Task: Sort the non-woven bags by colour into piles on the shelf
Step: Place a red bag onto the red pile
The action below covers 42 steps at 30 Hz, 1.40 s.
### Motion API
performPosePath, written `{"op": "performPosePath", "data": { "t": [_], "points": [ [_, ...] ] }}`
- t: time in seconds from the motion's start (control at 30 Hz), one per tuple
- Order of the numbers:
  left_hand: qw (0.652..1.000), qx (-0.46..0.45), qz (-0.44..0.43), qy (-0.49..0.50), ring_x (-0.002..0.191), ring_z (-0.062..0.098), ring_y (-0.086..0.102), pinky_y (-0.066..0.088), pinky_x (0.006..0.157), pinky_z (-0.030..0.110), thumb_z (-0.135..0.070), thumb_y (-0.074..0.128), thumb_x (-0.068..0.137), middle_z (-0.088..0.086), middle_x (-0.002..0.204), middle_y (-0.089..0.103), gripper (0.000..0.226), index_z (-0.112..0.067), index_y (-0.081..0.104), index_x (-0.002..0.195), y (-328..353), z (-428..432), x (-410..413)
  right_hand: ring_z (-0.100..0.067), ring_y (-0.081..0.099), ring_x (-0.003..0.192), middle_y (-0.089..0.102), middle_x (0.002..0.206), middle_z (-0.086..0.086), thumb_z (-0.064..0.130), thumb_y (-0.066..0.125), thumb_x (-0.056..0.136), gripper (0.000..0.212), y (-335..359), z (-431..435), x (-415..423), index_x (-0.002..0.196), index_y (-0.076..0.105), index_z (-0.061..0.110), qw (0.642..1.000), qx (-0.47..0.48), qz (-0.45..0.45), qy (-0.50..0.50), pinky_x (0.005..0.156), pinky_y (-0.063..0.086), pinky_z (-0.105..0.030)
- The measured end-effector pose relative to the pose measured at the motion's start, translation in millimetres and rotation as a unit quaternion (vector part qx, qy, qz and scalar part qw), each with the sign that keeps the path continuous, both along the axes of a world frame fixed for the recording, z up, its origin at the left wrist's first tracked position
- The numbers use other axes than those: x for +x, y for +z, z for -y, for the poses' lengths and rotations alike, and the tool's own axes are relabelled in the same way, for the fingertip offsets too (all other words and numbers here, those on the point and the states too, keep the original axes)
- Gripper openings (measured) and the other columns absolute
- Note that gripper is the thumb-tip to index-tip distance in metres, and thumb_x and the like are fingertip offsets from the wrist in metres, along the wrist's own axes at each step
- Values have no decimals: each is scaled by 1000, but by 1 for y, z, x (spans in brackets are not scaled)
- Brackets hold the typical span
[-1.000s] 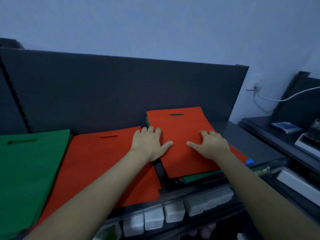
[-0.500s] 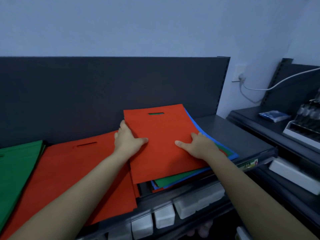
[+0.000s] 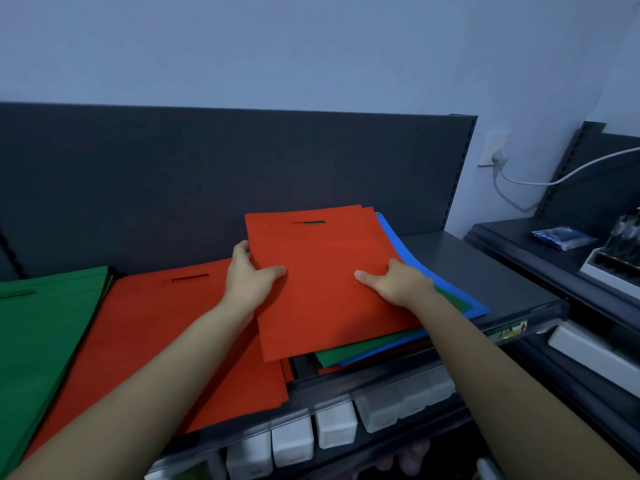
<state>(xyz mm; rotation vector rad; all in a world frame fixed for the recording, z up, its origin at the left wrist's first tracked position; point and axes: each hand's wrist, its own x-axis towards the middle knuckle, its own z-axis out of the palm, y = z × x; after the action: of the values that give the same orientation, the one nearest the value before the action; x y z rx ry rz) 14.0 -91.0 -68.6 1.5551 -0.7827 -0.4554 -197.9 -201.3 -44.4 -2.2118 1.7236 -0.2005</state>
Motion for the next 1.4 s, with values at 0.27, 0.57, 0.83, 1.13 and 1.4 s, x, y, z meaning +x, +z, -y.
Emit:
{"op": "performPosePath", "data": {
  "t": [0.27,0.57,0.83,1.13,1.4],
  "points": [
    [1000,-12,-9,8,107,14,55,46,92,30,-11,83,71,-5,122,54,85,-16,36,142,-13,-1,12,-27,42,133,44,146,-8,77,46,79,95,-6,-15,2,146,35,11,996,-8,72,45,107,36,-37],
    [998,-47,-49,14,105,18,59,48,82,28,2,81,70,2,119,56,84,-12,38,141,-11,-4,23,-22,59,112,60,127,-7,31,82,73,65,5,-13,-3,127,56,8,938,89,333,-10,101,46,-35],
    [999,-27,23,-15,117,9,48,39,100,25,-5,79,76,-7,129,46,91,-12,25,149,-13,-4,26,-29,56,118,56,132,-14,6,79,74,71,-9,-2,-1,137,47,0,915,58,390,-89,105,43,-42],
    [995,-32,90,-27,124,10,48,35,109,26,-2,66,85,-6,137,46,80,-11,23,152,-14,1,28,-29,55,119,55,135,-14,12,82,73,74,-12,-10,-3,138,47,0,897,48,424,-110,106,42,-43],
    [998,-39,38,12,113,16,59,45,103,36,-10,73,82,0,129,58,67,-14,40,140,28,-51,72,-28,65,99,67,108,-15,2,82,66,50,38,-46,51,113,64,1,843,64,529,-75,91,53,-40]
  ]
}}
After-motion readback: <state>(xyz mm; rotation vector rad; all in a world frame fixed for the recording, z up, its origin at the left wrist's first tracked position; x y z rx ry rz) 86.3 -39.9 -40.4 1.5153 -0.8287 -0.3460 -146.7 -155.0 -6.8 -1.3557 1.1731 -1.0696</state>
